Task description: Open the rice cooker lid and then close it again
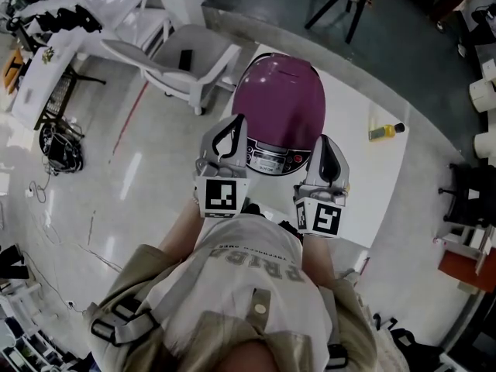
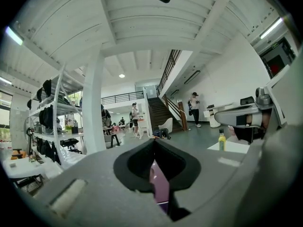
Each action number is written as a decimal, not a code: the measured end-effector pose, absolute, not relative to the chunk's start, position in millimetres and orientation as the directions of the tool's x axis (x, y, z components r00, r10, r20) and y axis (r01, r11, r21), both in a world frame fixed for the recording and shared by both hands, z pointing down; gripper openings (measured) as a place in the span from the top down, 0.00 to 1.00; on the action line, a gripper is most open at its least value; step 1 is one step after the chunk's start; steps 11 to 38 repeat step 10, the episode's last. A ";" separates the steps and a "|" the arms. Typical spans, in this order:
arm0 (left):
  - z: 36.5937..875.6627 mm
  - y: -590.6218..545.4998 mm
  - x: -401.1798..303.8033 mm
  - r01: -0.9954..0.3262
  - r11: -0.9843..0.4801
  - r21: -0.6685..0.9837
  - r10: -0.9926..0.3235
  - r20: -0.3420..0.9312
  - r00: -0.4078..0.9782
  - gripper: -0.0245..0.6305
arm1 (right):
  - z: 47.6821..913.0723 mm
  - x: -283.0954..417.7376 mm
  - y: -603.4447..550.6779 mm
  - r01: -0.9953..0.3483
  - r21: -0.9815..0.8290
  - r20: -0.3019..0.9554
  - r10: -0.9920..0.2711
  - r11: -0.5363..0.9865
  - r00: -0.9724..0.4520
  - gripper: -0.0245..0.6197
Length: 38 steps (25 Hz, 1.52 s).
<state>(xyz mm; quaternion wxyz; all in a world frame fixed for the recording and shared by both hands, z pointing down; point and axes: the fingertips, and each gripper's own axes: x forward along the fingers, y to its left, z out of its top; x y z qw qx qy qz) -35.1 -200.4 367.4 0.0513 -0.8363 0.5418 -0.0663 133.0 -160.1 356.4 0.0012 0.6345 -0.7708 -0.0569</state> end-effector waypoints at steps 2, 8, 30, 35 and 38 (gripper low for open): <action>367.8 -201.4 -36.2 -0.900 -0.406 -0.158 -0.914 0.060 0.402 0.95 | 355.8 132.9 -161.0 -0.978 0.095 -0.069 -0.979 0.187 -0.194 0.96; 371.4 -202.6 -35.5 -0.901 -0.407 -0.151 -0.913 0.060 0.403 0.95 | 355.4 132.1 -162.4 -0.977 0.112 -0.071 -0.979 0.181 -0.189 0.96; 373.0 -202.1 -35.3 -0.901 -0.407 -0.150 -0.914 0.061 0.402 0.95 | 357.7 133.9 -161.6 -0.976 0.126 -0.073 -0.979 0.178 -0.188 0.96; 373.0 -202.1 -35.3 -0.901 -0.407 -0.150 -0.914 0.061 0.402 0.95 | 357.7 133.9 -161.6 -0.976 0.126 -0.073 -0.979 0.178 -0.188 0.96; 373.0 -202.1 -35.3 -0.901 -0.407 -0.150 -0.914 0.061 0.402 0.95 | 357.7 133.9 -161.6 -0.976 0.126 -0.073 -0.979 0.178 -0.188 0.96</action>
